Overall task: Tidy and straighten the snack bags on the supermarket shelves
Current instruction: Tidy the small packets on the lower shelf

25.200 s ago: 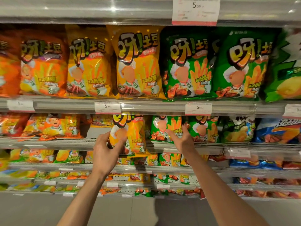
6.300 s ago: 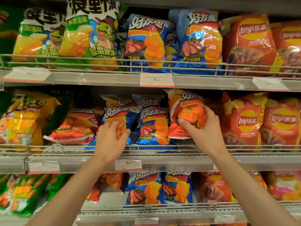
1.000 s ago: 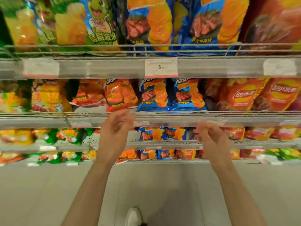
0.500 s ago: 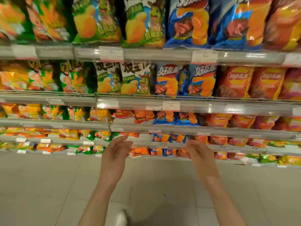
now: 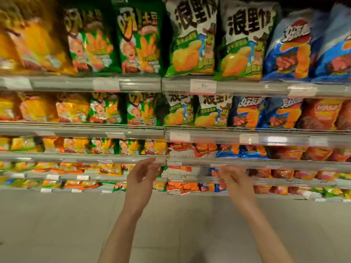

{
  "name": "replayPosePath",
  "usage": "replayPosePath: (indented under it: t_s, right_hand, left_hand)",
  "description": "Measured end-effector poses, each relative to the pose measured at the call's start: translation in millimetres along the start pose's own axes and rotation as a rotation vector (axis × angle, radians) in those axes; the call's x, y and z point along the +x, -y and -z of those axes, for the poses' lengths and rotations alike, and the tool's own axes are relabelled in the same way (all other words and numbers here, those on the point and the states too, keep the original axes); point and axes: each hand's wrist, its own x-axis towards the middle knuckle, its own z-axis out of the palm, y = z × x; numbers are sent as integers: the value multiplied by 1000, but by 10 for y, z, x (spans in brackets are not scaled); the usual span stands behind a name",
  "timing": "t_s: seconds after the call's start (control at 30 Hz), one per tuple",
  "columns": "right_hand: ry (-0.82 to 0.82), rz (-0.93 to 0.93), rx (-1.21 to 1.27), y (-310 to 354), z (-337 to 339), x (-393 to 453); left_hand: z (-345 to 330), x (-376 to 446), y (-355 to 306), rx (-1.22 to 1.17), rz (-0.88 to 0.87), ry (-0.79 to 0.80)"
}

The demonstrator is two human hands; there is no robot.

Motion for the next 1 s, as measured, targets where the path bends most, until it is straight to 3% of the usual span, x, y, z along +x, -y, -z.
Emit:
replayPosePath:
  t_s: [0.2,0.7,1.0]
  right_hand:
    - [46,6,23,287,-660,142]
    - [181,33,107,663,-1771,1052]
    - [68,40,13,813,-2473,1115]
  left_hand:
    - [554,294,85,-20,47,-46]
    - [1084,1427,-159,-5,45,-89]
    - [1709,2127,37,12,60,21]
